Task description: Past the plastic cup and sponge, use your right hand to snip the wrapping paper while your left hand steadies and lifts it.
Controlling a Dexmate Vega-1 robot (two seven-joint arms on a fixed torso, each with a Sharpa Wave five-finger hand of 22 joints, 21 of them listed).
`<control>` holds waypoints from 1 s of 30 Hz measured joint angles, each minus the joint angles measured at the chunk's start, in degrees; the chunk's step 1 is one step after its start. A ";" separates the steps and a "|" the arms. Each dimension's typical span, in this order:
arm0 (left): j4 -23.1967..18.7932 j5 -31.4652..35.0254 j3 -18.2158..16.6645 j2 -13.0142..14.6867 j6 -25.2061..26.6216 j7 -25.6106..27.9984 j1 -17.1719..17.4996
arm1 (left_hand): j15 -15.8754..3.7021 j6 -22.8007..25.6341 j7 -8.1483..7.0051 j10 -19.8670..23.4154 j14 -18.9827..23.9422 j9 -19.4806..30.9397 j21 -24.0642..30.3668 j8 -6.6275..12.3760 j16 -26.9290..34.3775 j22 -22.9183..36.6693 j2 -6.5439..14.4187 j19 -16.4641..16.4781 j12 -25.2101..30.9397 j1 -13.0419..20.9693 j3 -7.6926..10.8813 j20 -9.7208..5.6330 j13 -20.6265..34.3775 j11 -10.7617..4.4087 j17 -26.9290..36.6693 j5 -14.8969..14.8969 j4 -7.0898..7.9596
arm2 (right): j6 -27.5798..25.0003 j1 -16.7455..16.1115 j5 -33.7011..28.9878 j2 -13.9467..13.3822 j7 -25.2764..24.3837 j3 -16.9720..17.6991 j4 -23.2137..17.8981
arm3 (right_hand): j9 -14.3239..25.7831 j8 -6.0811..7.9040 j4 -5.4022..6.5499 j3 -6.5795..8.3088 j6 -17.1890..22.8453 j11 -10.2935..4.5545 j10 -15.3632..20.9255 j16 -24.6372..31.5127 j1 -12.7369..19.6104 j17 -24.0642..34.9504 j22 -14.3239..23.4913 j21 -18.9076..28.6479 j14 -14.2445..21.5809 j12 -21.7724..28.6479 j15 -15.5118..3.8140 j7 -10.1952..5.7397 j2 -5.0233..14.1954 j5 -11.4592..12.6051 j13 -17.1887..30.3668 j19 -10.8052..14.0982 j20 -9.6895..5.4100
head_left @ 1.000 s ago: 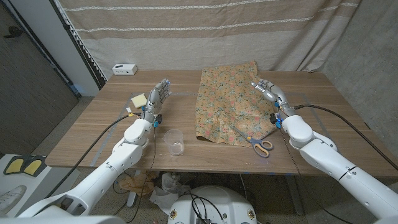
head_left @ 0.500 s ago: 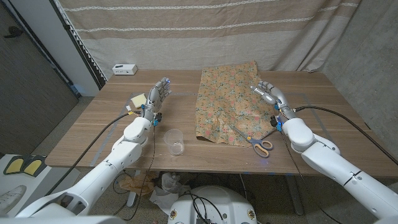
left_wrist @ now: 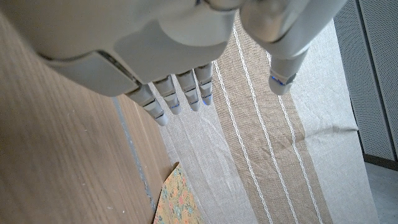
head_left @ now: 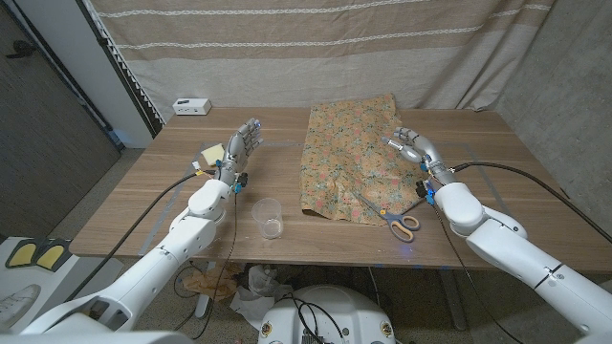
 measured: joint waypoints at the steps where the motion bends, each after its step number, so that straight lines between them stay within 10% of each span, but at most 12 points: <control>1: -0.03 -0.02 0.00 0.01 0.05 0.03 0.01 | 0.00 0.00 0.00 0.00 0.00 0.00 -0.25 0.00 0.00 0.00 0.00 0.00 0.00 0.00 0.00 0.00 0.00 0.00 0.00 0.00 0.00 | -0.11 -0.04 -0.06 -0.11 0.05 0.00 -0.14 | 0.00 0.00 0.00 0.00 0.00 0.00 0.00 0.00 0.00 0.00 0.00 0.00 0.00 0.00 0.00 0.00 0.00 0.00 0.00 0.00 0.00; 18: -0.30 -0.07 0.18 -0.67 0.62 0.86 0.09 | 0.00 0.31 -0.30 0.00 0.00 0.00 -0.68 0.00 0.00 0.00 0.30 0.32 0.00 0.30 -0.48 -0.32 0.00 0.00 0.00 0.00 0.00 | -2.77 -1.20 -2.07 -2.20 0.57 -0.14 -2.67 | -0.01 0.00 0.00 0.00 0.50 -0.23 0.23 -0.35 0.90 0.00 -0.01 0.00 -0.01 0.00 0.01 0.08 0.32 0.07 0.01 0.21 -0.21; 30: -0.42 -0.67 0.36 -1.46 0.86 1.33 0.52 | 0.00 0.30 -0.30 0.00 0.00 0.00 -0.89 0.00 0.00 0.00 0.31 0.31 0.00 0.30 -0.48 -0.32 0.00 0.00 0.00 0.00 -0.01 | -4.90 -2.57 -2.89 -4.06 0.71 0.37 -5.20 | -0.01 -0.21 0.16 0.15 2.44 -4.54 1.39 -1.61 0.90 0.27 0.27 -1.88 -3.99 -0.48 0.00 -6.00 0.31 0.22 0.16 -3.11 -1.69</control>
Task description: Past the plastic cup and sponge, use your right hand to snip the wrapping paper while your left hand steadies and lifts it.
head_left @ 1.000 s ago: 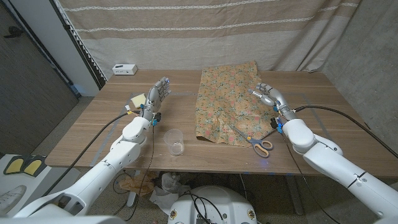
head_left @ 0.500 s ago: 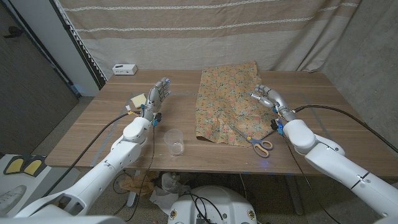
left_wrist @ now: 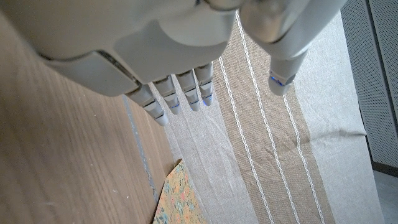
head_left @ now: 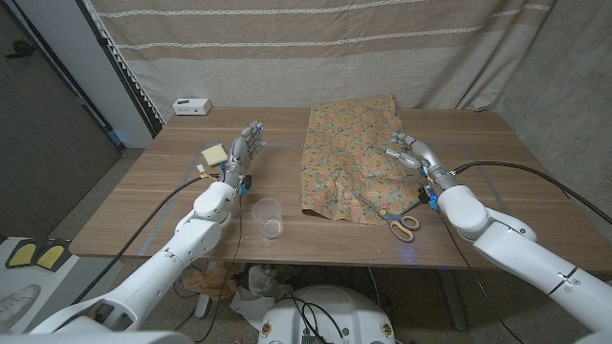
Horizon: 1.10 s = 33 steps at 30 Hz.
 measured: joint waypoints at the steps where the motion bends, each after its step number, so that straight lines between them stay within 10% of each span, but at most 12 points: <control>1: 0.51 -0.07 0.04 -0.33 -0.09 0.03 0.00 | 0.00 0.00 0.00 0.00 0.00 0.00 0.00 0.00 0.00 0.00 0.00 0.00 0.00 0.00 0.00 0.00 0.00 0.00 0.00 0.00 0.00 | -0.70 -0.12 -0.17 -0.23 0.14 0.05 -0.33 | 0.00 0.16 0.00 0.00 0.54 -0.56 0.18 0.00 0.25 0.02 0.00 0.00 -0.29 0.00 -0.10 -0.54 0.25 0.00 0.00 -0.44 0.02; 17: 2.02 -0.74 -0.28 -1.32 -2.02 0.11 0.41 | 0.00 0.00 0.00 0.00 0.00 0.00 -0.23 0.00 0.00 0.00 0.00 0.62 0.00 0.00 -0.41 0.01 0.00 0.00 0.00 0.00 -0.07 | -3.29 -1.31 -1.43 -1.97 0.96 0.08 -3.51 | 0.00 0.17 0.24 -0.24 2.28 -1.91 1.56 0.78 0.30 0.13 0.10 0.27 0.30 0.04 0.00 -1.37 0.29 0.00 0.11 0.24 -2.63; 33: 2.20 -1.81 -0.84 -1.29 -3.08 -1.20 0.95 | 0.00 -0.01 0.01 0.00 0.00 0.00 -0.66 0.00 0.00 0.00 0.00 0.93 0.00 0.00 -0.56 0.32 0.00 0.00 0.00 0.00 0.09 | -6.40 -3.58 -3.02 -2.67 -0.42 0.21 -7.15 | -0.01 0.17 0.24 -0.24 5.01 2.41 4.01 1.60 1.37 -0.14 0.11 1.21 6.06 0.04 -0.18 3.26 -0.02 0.00 -0.42 3.83 -3.32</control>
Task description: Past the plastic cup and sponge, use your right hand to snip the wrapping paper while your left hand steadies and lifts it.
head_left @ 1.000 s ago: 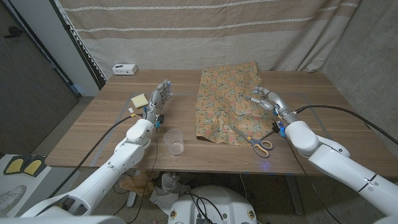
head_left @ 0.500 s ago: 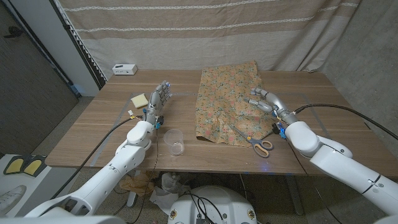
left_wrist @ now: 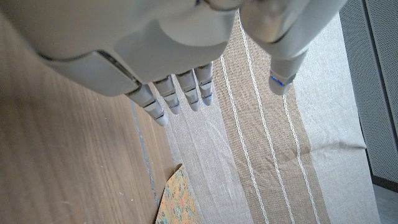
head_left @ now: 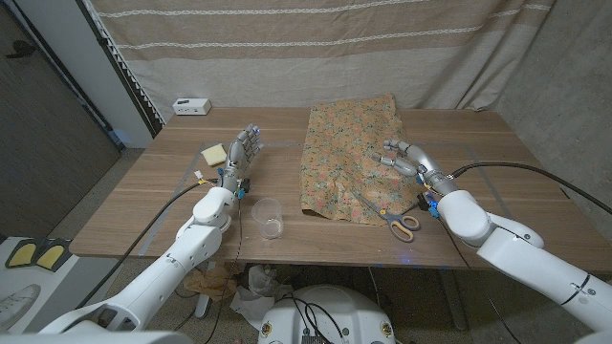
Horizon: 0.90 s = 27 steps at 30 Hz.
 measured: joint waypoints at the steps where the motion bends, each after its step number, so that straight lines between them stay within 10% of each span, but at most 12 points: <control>1: 0.10 -0.19 -0.02 -0.04 -0.07 -0.24 -0.01 | 0.00 0.00 0.00 0.00 0.00 0.00 0.00 0.00 0.00 0.00 0.00 0.00 0.00 0.00 0.00 0.00 0.00 0.00 0.00 0.00 0.00 | -0.30 -0.22 -0.13 -0.02 -0.19 0.04 -0.33 | 0.00 0.00 0.00 0.00 0.04 0.00 0.00 0.01 0.20 0.00 0.00 0.00 0.34 0.00 0.02 0.05 -0.20 0.00 0.00 0.19 0.19; 27: -0.13 -3.72 -0.64 -0.65 -1.50 -4.08 0.42 | -0.31 0.00 0.00 0.00 0.31 0.00 -0.45 0.00 0.00 0.00 0.23 0.10 0.00 0.23 -0.17 -0.11 0.00 0.00 0.00 0.00 -0.17 | -6.07 -4.35 -2.80 -0.81 -2.99 -0.26 -6.10 | 0.00 0.00 0.00 0.00 1.55 -0.55 2.14 1.00 1.04 0.16 0.15 1.38 7.02 -0.26 -0.04 1.09 -0.59 0.44 0.01 5.22 -0.31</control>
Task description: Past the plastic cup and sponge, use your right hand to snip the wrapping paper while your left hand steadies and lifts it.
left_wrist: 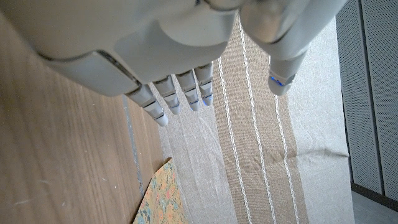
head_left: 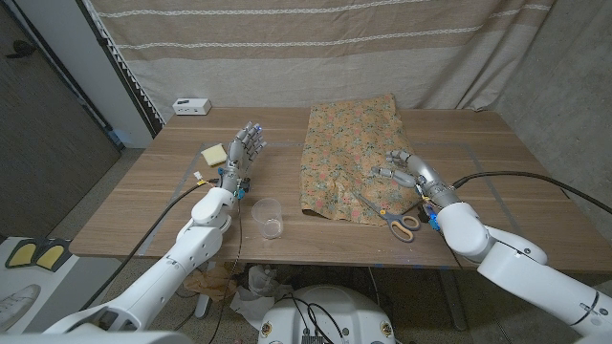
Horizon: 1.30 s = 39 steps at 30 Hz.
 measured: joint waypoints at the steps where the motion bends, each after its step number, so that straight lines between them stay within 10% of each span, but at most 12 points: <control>1: 0.00 -0.01 0.00 0.00 -0.01 0.00 0.00 | 0.00 0.00 0.00 0.00 0.00 0.00 0.00 0.00 0.00 0.00 0.00 0.00 0.00 0.00 0.00 0.00 0.00 0.00 0.00 0.00 0.00 | 0.00 -0.02 0.00 -0.02 0.00 -0.02 -0.06 | 0.00 0.00 0.00 0.00 -0.02 -0.12 0.12 0.00 0.00 0.00 0.00 0.19 0.31 0.00 -0.08 -0.02 0.00 0.00 0.00 0.21 0.21; 15: -0.93 -0.24 -0.75 0.47 -0.36 0.09 1.20 | 0.00 0.00 0.00 0.00 0.00 0.00 -0.44 0.00 0.00 0.00 0.00 -0.01 0.00 0.00 -0.23 0.00 0.00 0.00 0.00 0.00 0.24 | -5.54 -0.37 -1.76 -0.34 -0.38 -0.90 -2.30 | 0.00 -0.24 0.24 -0.24 1.35 -0.60 0.85 0.84 0.00 0.41 0.27 0.63 3.91 -0.41 -0.27 -1.97 0.00 0.00 0.01 2.33 0.33; 39: -1.48 -0.48 -1.27 1.08 -0.60 0.42 2.01 | 0.00 0.00 0.00 0.00 0.00 0.00 -1.22 0.00 0.00 0.00 0.23 -0.01 0.00 0.23 -0.62 0.00 0.00 0.00 0.00 0.00 0.32 | -14.14 -2.21 -4.01 -1.33 -2.73 -1.59 -7.12 | 0.00 0.44 0.72 -0.72 5.12 -1.32 5.24 -0.28 0.00 0.52 -0.16 -1.61 3.24 0.04 -0.29 -2.44 0.00 0.00 0.14 -1.79 2.14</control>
